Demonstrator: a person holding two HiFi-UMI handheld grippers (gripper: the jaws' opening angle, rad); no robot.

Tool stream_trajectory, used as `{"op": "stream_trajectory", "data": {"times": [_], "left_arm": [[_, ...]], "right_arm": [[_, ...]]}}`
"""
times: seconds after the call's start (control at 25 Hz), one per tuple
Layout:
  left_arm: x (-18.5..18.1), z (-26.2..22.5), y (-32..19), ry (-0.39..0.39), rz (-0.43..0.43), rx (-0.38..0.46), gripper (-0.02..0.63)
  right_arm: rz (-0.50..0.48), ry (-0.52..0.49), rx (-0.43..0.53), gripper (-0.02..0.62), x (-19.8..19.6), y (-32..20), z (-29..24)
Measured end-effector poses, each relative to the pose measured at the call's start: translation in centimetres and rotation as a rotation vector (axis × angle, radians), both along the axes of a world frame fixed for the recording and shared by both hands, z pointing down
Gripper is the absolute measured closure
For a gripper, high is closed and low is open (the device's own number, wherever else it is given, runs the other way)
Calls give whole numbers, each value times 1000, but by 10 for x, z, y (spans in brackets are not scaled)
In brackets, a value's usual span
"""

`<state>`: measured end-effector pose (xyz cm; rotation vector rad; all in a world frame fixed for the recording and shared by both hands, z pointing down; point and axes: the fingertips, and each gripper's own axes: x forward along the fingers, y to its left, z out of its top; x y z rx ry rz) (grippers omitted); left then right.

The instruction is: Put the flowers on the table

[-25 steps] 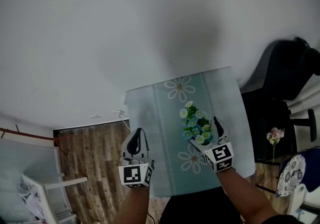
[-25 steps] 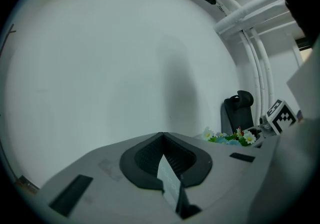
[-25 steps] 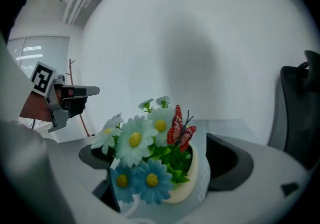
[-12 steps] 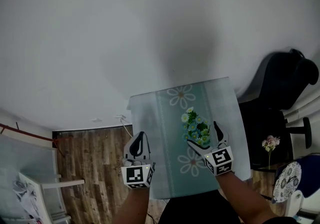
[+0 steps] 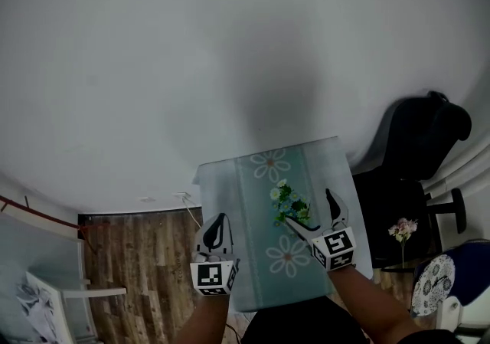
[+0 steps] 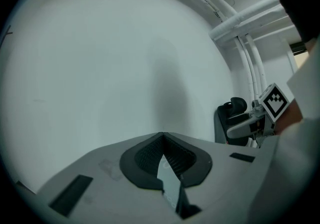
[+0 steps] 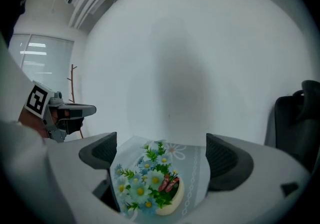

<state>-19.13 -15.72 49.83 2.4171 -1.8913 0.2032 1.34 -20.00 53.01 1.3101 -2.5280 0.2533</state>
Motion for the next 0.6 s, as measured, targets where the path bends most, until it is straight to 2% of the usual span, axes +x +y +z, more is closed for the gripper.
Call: {"op": "stream_trajectory", "data": {"times": [0.28, 0.6], "left_arm": [[4, -19, 3, 5, 15, 12, 603], [3, -46, 0, 19, 35, 50, 603]], "right_arm": [[-16, -60, -9, 52, 3, 11, -30], [-34, -80, 135, 54, 9, 10, -78]]}}
